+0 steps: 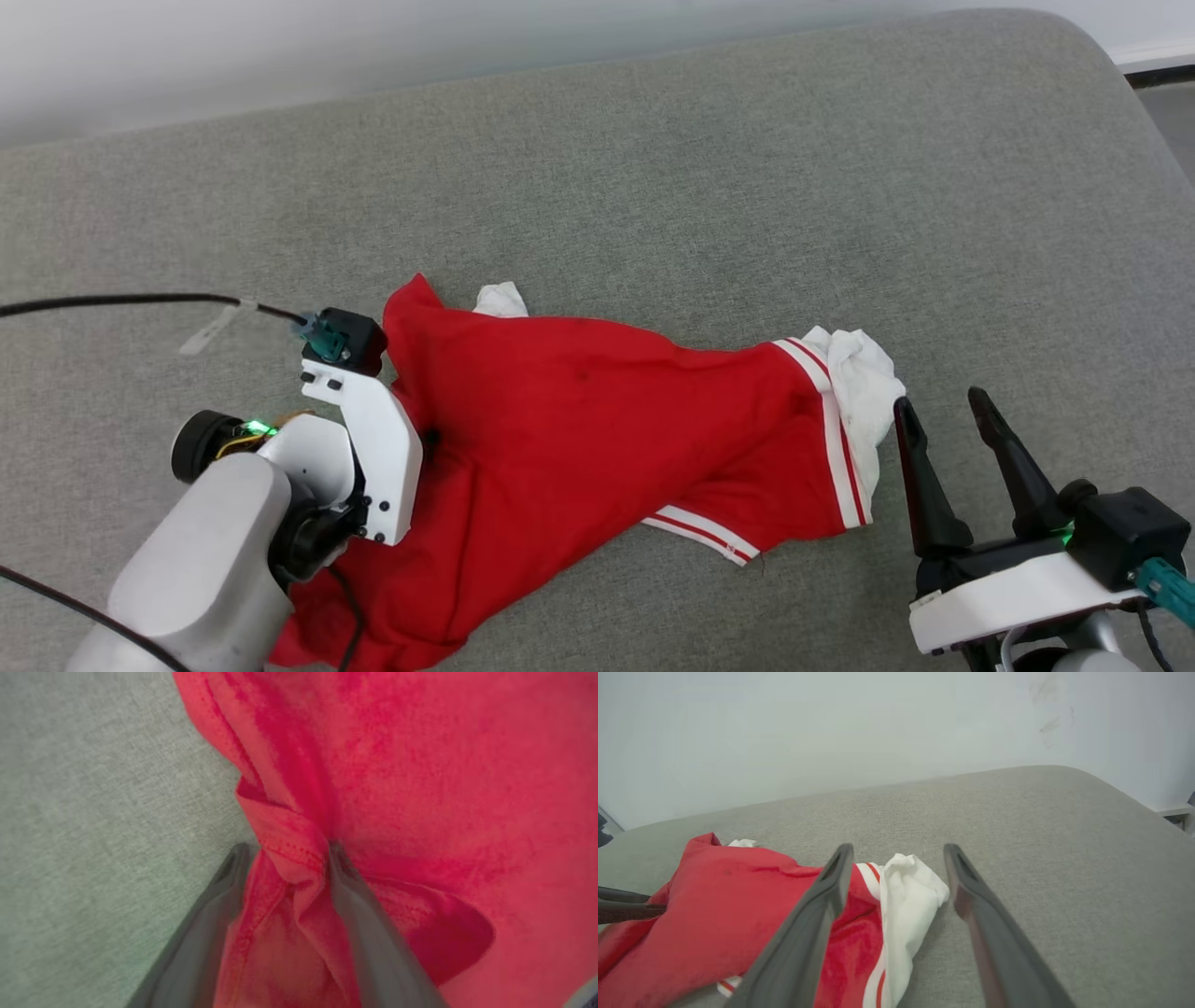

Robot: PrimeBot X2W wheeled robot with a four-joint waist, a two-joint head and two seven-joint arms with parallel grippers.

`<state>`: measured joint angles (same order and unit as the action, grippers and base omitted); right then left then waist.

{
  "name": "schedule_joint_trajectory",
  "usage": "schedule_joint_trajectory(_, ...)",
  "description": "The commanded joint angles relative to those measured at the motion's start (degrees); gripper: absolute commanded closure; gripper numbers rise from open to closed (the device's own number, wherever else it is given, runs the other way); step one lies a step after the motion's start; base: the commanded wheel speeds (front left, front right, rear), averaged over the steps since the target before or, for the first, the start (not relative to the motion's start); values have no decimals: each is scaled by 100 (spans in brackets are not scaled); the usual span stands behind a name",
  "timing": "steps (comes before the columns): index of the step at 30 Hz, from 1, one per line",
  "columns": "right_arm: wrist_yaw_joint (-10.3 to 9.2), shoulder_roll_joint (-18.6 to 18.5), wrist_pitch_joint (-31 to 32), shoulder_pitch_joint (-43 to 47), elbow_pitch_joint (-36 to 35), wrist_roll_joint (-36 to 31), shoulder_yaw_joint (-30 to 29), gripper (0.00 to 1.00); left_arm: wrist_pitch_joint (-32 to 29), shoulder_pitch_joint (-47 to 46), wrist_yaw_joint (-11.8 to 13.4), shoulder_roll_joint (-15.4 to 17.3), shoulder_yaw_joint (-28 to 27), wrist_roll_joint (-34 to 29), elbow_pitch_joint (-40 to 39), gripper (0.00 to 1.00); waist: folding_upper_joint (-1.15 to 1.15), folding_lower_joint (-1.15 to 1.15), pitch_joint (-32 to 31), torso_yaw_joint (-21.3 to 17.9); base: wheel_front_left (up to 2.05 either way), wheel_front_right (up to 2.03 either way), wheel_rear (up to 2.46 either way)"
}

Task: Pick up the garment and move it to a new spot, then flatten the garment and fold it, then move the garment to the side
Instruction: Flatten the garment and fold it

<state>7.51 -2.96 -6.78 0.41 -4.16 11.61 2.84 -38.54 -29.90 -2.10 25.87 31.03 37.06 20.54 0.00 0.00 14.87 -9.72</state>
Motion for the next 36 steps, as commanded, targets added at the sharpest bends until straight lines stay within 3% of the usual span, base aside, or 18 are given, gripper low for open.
schedule_joint_trajectory(1,-3,14,-36,-96,15,21,1,0,19,271,-35,-71,150,-45,123,100,0,0,-11,9,0,0,0)
schedule_joint_trajectory(3,-4,14,-52,-80,86,30,-84,0,724,161,60,14,28,-308,-179,100,0,0,-109,112,0,0,0)
schedule_joint_trajectory(10,-4,13,18,34,121,-34,-199,0,1340,600,384,141,9,-613,-1308,100,0,0,-435,494,0,0,0)
schedule_joint_trajectory(21,-4,12,211,267,11,-67,-286,0,1025,2262,846,140,574,-480,-2823,100,0,0,-969,984,0,0,0)
schedule_joint_trajectory(30,-4,12,378,404,-236,-152,-201,0,753,2996,815,-68,1078,-151,-2438,100,0,0,-1171,1057,0,0,0)
schedule_joint_trajectory(31,-3,11,397,412,-270,-159,-191,0,781,3024,816,-121,1091,-134,-2362,91,0,0,-1184,1054,0,0,0)
schedule_joint_trajectory(32,-4,11,419,434,-294,-163,-194,0,836,3049,832,-166,1091,-124,-2295,37,0,0,-1206,1054,0,0,0)
schedule_joint_trajectory(33,-4,11,422,459,-322,-175,-201,0,925,3056,843,-211,1080,-136,-2261,0,0,0,-1231,1056,0,0,0)
schedule_joint_trajectory(36,-3,11,468,502,-420,-172,-228,0,1195,3007,867,-294,1031,-205,-2231,0,0,0,-1296,1073,0,0,0)
